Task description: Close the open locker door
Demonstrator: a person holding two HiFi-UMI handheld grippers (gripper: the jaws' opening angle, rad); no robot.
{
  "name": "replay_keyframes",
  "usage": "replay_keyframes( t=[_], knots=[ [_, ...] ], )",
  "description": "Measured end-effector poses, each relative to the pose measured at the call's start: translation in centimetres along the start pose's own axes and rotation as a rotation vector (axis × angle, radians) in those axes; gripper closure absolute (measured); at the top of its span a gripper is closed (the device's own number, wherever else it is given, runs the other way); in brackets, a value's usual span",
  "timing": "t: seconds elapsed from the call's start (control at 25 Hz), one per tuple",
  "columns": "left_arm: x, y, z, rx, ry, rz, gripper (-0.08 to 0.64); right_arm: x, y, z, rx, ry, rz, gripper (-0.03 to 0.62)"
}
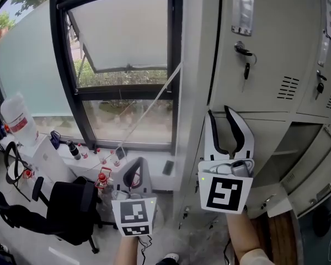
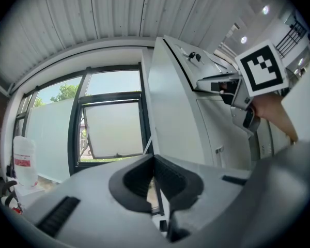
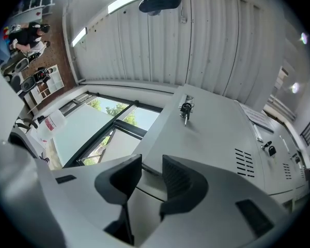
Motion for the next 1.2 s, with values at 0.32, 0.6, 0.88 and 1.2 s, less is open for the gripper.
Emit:
replay_keyframes(
  t=[0.32,0.6,0.88,1.2],
  knots=[
    [-0.2,1.0,0.5,0.026,0.006,0.012,0.557,0.4,1.0,0.5,-0.029,0.080,-0.030,0.485],
    [-0.3,1.3,0.8,0.036,0.004,0.013,0.557,0.6,1.9,1.2,-0.048,0.140,-0.078,0.520],
    [-0.3,1.1,1.3,0.045,0.001,0.010,0.558,0.4,1.8,1.3,-0.046,0.162,-0.076,0.525],
    [-0.9,0.8,2.7,0.077,0.000,0.020,0.557,0.8,-1.0,3.4,0.008,0.215,-0.078,0.525]
  ],
)
Point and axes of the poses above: the fingertips, and each gripper's own axes: y forward along the fingers, z to its right, x out of its underside, the point moved 10 cm from there along -y, backward along the fingers, and after that the axes turned 11 degrees about y, right-handed, at the moved point
